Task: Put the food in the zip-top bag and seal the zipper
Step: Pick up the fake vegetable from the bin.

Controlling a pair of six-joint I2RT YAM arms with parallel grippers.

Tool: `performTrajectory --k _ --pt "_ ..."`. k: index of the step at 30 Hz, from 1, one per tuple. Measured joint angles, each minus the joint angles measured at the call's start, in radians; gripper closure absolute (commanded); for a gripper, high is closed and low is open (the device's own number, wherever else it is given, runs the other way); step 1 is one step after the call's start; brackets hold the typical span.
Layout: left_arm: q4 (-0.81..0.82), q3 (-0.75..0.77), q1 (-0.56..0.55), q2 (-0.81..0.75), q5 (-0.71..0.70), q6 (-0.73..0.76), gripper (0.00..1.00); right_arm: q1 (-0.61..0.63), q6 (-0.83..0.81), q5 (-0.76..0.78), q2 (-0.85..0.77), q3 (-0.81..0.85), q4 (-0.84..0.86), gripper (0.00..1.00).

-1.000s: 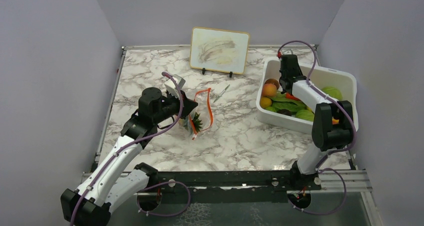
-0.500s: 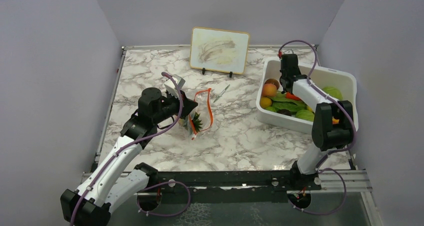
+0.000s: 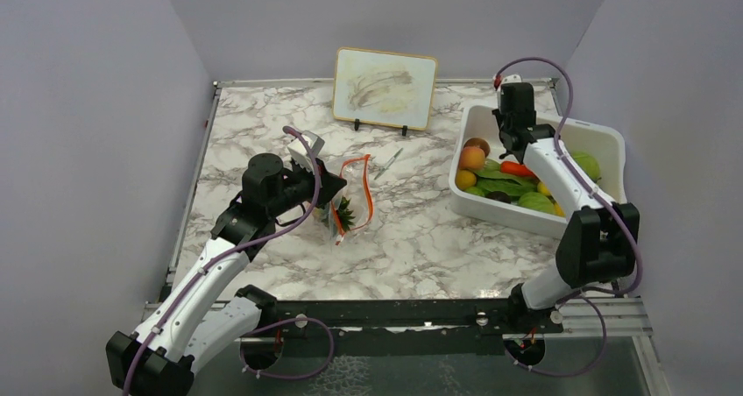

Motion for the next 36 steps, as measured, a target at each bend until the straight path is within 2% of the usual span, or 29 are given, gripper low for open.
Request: performTrajectory --k 20,27,36 --pt "0.001 0.000 0.001 0.000 -0.010 -0.020 1.00 0.031 0.107 -0.229 -0.417 0.080 -0.116 0.99" --pt "0.001 0.000 0.001 0.000 -0.010 -0.022 1.00 0.031 0.157 -0.453 -0.624 0.079 -0.070 0.99" --pt "0.002 -0.005 0.001 0.000 -0.010 -0.023 1.00 0.031 0.245 -0.800 -0.725 0.056 0.014 0.99"
